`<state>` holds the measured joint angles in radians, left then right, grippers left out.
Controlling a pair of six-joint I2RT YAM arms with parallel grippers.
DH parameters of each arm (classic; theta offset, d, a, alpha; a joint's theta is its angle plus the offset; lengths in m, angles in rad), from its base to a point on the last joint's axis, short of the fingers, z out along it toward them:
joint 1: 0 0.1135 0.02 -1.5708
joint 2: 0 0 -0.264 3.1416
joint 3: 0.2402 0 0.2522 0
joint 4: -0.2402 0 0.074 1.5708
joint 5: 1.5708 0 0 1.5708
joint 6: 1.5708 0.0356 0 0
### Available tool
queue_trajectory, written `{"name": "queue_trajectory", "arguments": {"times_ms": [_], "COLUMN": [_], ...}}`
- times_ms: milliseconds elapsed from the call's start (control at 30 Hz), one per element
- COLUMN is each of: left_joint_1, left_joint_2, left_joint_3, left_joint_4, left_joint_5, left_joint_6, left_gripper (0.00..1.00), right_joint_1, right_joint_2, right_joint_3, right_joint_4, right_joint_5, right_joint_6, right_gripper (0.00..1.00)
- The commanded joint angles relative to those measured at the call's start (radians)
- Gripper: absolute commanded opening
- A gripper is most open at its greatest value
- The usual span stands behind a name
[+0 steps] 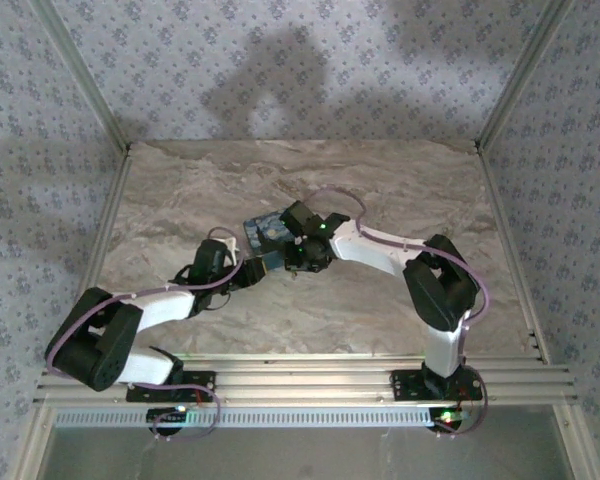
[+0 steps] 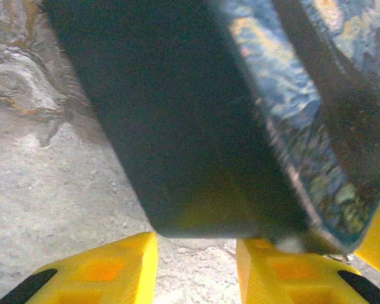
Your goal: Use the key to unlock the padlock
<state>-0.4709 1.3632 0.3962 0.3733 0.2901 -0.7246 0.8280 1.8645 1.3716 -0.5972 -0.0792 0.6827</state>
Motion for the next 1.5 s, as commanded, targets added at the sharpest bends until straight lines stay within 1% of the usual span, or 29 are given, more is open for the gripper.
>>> {"name": "queue_trajectory", "arguments": {"times_ms": [0, 100, 133, 200, 267, 300, 367, 400, 500, 667, 733, 833, 967, 1133, 1233, 1333, 1467], "left_joint_1": [0.009, 0.008, 0.008, 0.008, 0.008, 0.008, 0.008, 0.008, 0.005, -0.026, -0.054, -0.095, -0.117, -0.123, -0.130, -0.136, -0.138], "left_joint_2": [-0.019, -0.017, -0.017, -0.012, -0.007, -0.005, -0.003, -0.002, 0.001, 0.007, 0.009, 0.023, 0.082, 0.204, 0.270, 0.318, 0.360], "left_joint_3": [0.030, 0.033, 0.035, 0.034, 0.025, 0.015, -0.008, -0.024, -0.054, -0.096, -0.112, -0.121, -0.140, -0.163, -0.155, -0.151, -0.135], "left_joint_4": [-0.016, -0.007, -0.002, 0.020, 0.051, 0.073, 0.125, 0.158, 0.224, 0.341, 0.382, 0.416, 0.517, 0.710, 0.796, 0.865, 0.890], "left_joint_5": [-0.018, -0.004, 0.009, 0.040, 0.068, 0.080, 0.095, 0.102, 0.110, 0.101, 0.070, 0.027, 0.007, -0.009, -0.011, -0.020, -0.029], "left_joint_6": [0.003, 0.008, 0.013, 0.018, 0.005, -0.007, -0.040, -0.055, -0.080, -0.095, -0.101, -0.109, -0.164, -0.254, -0.288, -0.312, -0.339], "left_gripper": [0.37, 0.34, 0.34, 0.33, 0.34, 0.34, 0.35, 0.36, 0.38, 0.43, 0.46, 0.46, 0.46, 0.45, 0.45, 0.45, 0.43], "right_joint_1": [0.025, 0.033, 0.032, 0.018, -0.004, -0.019, -0.046, -0.061, -0.078, -0.080, -0.077, -0.072, -0.066, -0.059, -0.056, -0.055, -0.053], "right_joint_2": [0.028, 0.059, 0.064, 0.061, 0.040, 0.024, -0.004, -0.012, -0.022, -0.014, -0.010, -0.002, 0.008, 0.021, 0.022, 0.024, 0.024], "right_joint_3": [0.092, 0.134, 0.136, 0.109, 0.047, 0.001, -0.079, -0.114, -0.165, -0.170, -0.170, -0.170, -0.154, -0.147, -0.150, -0.155, -0.166], "right_joint_4": [-0.216, -0.291, -0.293, -0.250, -0.155, -0.082, 0.069, 0.139, 0.251, 0.328, 0.359, 0.363, 0.355, 0.365, 0.370, 0.371, 0.395], "right_joint_5": [0.133, 0.148, 0.135, 0.060, -0.062, -0.127, -0.213, -0.249, -0.299, -0.311, -0.313, -0.292, -0.271, -0.276, -0.276, -0.271, -0.277], "right_joint_6": [-0.131, -0.177, -0.182, -0.171, -0.132, -0.089, 0.013, 0.070, 0.200, 0.368, 0.424, 0.474, 0.510, 0.541, 0.552, 0.559, 0.575], "right_gripper": [0.00, 0.00, 0.00, 0.00, 0.00, 0.00, 0.00, 0.00, 0.00, 0.00, 0.00, 0.01, 0.01, 0.01, 0.02, 0.02, 0.02]}}
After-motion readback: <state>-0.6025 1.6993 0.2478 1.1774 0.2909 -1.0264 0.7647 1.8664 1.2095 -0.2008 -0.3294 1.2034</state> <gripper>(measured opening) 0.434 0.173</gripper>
